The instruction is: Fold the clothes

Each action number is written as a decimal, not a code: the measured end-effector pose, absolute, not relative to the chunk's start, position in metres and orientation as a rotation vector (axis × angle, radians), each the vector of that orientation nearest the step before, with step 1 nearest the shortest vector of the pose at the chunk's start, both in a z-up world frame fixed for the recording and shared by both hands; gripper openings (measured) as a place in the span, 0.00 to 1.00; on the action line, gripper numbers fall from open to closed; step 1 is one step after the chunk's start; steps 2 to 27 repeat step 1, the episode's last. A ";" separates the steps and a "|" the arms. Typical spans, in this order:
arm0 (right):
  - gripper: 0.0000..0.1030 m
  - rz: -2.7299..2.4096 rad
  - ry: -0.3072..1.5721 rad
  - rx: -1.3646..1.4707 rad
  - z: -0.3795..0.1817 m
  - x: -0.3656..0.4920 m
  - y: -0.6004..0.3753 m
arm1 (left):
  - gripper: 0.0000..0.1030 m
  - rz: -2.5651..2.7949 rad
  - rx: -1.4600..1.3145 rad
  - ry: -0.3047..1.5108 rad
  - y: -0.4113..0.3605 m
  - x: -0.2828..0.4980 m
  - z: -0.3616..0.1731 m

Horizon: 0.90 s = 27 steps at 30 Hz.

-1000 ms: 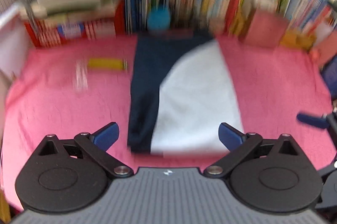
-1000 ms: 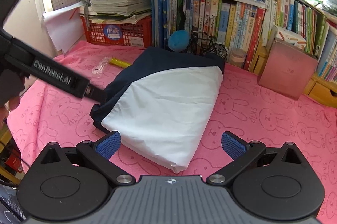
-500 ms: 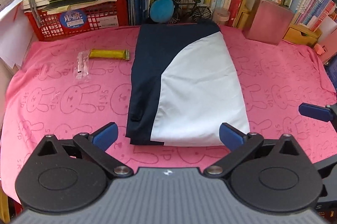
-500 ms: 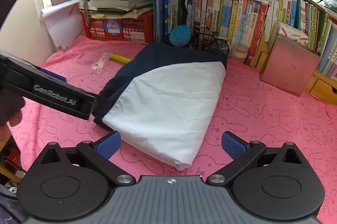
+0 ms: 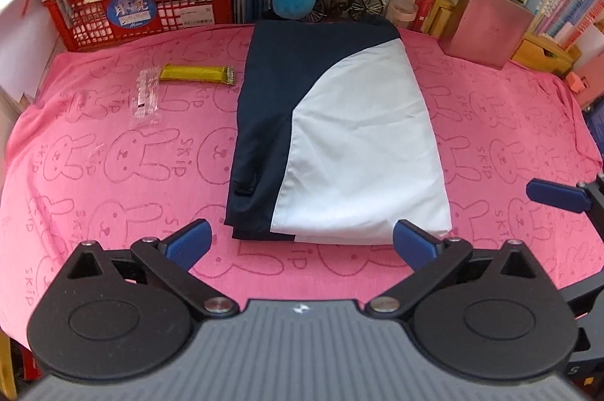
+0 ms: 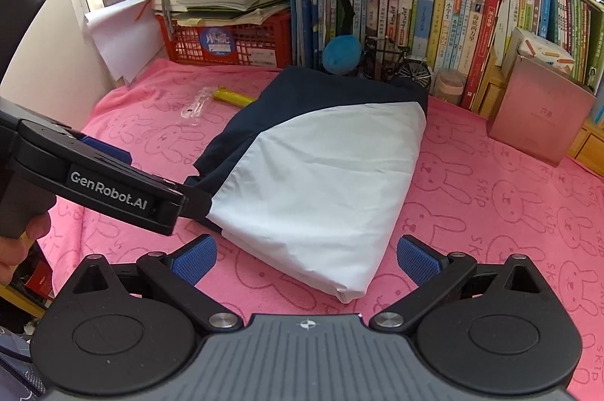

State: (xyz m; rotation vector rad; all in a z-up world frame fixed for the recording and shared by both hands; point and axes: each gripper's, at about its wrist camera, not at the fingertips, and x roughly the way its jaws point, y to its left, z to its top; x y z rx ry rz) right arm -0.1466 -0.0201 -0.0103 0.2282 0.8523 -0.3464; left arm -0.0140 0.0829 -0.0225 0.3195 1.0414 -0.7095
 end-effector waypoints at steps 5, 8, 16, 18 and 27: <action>1.00 -0.348 0.852 0.231 -0.011 -0.147 -0.020 | 1.00 -0.708 0.313 1.043 0.084 -0.013 -0.023; 1.00 -0.348 0.852 0.231 -0.011 -0.147 -0.020 | 1.00 -0.708 0.313 1.043 0.084 -0.013 -0.023; 1.00 -0.348 0.852 0.231 -0.011 -0.147 -0.020 | 1.00 -0.708 0.313 1.043 0.084 -0.013 -0.023; 1.00 -0.348 0.852 0.231 -0.011 -0.147 -0.020 | 1.00 -0.708 0.313 1.043 0.084 -0.013 -0.023; 1.00 -0.348 0.852 0.231 -0.011 -0.147 -0.020 | 1.00 -0.708 0.313 1.043 0.084 -0.013 -0.023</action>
